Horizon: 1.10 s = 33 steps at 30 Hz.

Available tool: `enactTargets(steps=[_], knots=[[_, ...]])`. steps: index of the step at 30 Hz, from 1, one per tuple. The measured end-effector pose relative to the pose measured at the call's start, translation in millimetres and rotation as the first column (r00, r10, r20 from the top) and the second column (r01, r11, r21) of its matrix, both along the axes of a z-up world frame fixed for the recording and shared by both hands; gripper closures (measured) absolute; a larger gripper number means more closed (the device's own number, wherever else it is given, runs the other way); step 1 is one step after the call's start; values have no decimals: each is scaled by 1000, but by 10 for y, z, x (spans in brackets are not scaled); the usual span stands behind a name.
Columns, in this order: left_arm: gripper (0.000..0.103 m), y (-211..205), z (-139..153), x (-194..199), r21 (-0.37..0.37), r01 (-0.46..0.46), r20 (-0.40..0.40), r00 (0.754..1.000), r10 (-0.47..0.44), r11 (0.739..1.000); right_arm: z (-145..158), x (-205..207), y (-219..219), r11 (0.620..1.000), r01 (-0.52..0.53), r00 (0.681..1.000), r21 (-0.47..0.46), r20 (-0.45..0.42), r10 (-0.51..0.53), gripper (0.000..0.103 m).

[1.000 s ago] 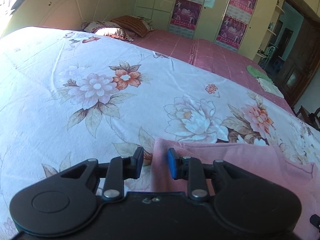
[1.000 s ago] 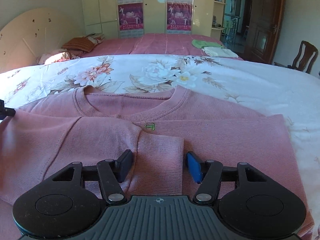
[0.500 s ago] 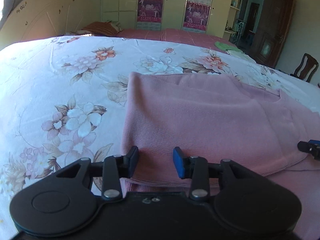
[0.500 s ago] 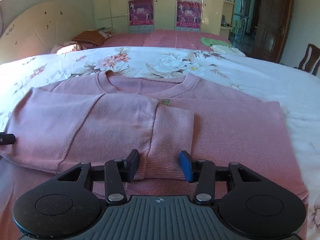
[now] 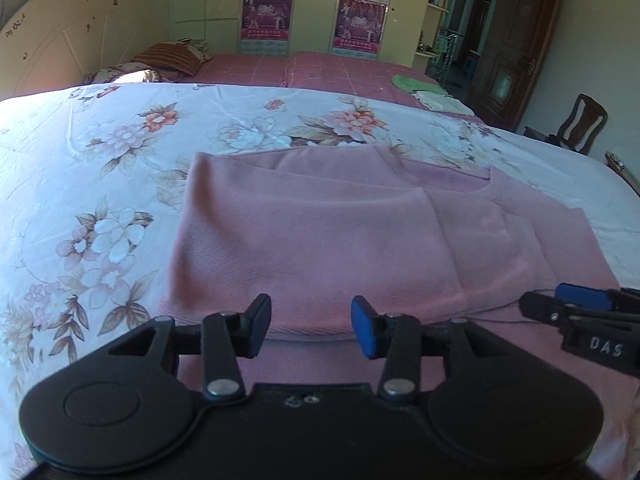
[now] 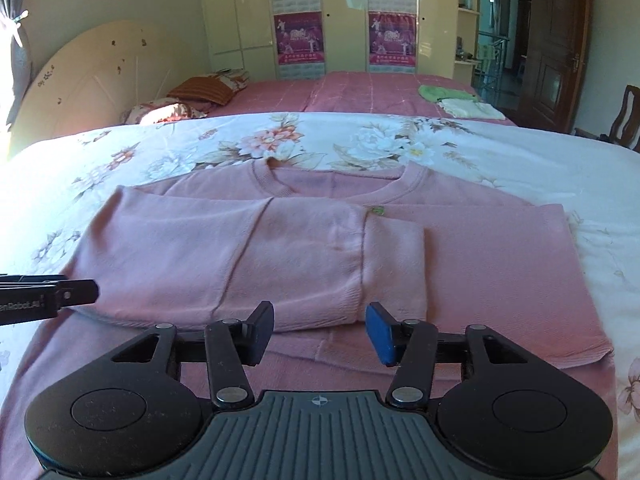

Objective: Fold small clothes

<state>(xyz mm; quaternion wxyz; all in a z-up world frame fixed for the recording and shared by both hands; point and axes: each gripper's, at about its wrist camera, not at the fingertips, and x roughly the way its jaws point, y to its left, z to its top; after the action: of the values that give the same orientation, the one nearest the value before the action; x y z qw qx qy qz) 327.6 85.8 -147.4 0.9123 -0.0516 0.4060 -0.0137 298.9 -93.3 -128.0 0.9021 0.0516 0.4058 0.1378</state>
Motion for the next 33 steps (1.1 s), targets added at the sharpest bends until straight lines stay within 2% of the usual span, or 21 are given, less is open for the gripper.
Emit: enactTargets(steps=[4,10,12,17,19,23,26,28,30,33], knots=[[56,-176,-69,-73,-11,43,-16,999,-43,999,-50,-148,113,1000,-18,1000,-2,-15,18,51],[56,-273,-326,-139,10,92,-69,993,-91,996,-168,-304,100,1000,11,998,-22,-54,-12,51],[56,-279,-360,-184,46,117,-39,993,-115,992,-270,-338,60,998,22,997,-62,-76,-27,51],[52,-100,-362,-340,91,148,-32,989,-146,985,-347,-466,-316,986,114,990,-125,-68,-123,51],[48,78,-370,-440,86,135,-31,991,-133,987,-385,-540,-519,974,152,984,-166,-64,-164,51],[48,345,-359,-632,95,80,-36,996,-77,992,-405,-655,-869,963,199,975,-182,-61,-213,51],[49,405,-307,-703,97,8,-55,998,-3,995,-374,-680,-891,966,164,982,-201,-58,-179,51],[51,380,-234,-760,58,-32,-71,997,36,998,-295,-727,-851,979,131,988,-156,-55,-142,51],[51,255,-185,-817,30,-29,-76,997,31,999,-217,-807,-758,993,85,994,-86,-55,-90,51],[51,-66,-134,-883,10,9,-60,998,-8,1000,-161,-929,-477,998,-31,999,-46,-41,29,51]])
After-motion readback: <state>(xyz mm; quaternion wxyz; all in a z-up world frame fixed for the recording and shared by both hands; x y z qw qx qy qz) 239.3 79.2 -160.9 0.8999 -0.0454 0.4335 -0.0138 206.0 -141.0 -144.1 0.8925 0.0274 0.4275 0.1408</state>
